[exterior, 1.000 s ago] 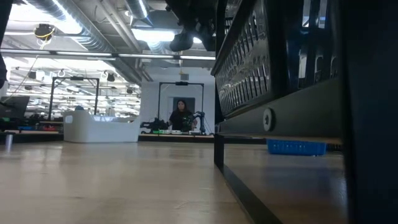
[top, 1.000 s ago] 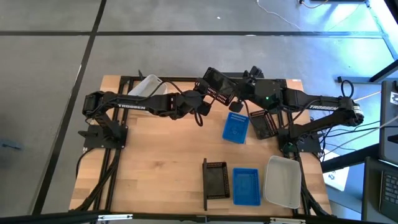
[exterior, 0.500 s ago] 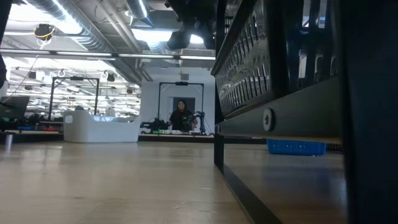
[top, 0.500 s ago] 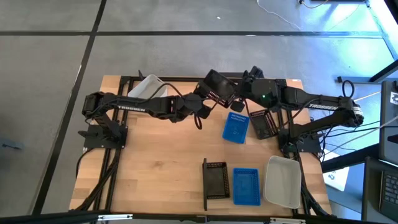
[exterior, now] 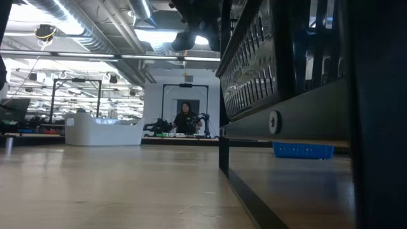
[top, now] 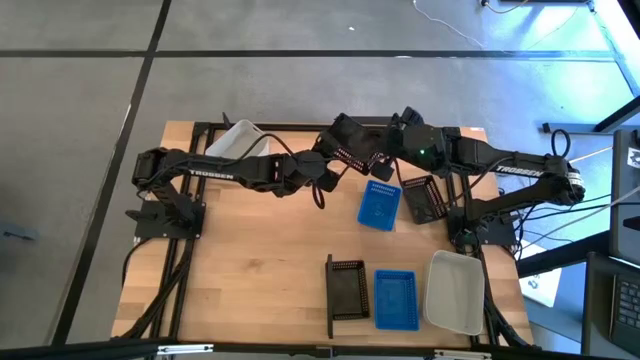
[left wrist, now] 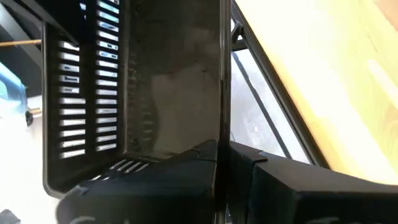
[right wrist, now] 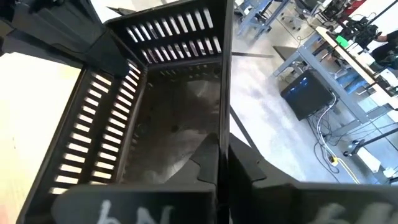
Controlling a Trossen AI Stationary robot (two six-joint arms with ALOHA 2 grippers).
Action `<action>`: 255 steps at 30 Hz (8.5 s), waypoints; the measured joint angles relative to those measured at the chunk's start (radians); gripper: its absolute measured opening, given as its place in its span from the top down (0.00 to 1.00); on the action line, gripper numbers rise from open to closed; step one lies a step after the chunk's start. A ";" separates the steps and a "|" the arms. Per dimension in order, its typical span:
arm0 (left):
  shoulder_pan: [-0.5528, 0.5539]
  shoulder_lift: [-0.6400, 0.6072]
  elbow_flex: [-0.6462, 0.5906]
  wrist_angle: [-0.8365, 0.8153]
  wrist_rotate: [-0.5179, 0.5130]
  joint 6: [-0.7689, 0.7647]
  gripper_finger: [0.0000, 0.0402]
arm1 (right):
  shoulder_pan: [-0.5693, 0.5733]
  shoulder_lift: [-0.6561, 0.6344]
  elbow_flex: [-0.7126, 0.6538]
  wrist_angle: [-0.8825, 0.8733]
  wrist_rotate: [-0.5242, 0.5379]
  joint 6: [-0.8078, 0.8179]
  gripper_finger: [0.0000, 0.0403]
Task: Stack baskets on shelf by color
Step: Stack the top black bin on top of the black bin on the shelf
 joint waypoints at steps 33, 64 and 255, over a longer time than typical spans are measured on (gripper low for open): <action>-0.025 0.000 0.000 0.035 0.051 -0.079 0.89 | 0.001 0.001 0.000 -0.037 0.014 0.076 0.99; -0.104 -0.044 0.002 -0.256 0.206 -0.796 0.89 | 0.067 0.002 0.120 -0.291 0.307 0.175 0.99; -0.104 -0.414 0.001 -0.799 0.243 -1.233 0.89 | 0.721 0.540 0.371 -0.550 -0.599 1.983 1.00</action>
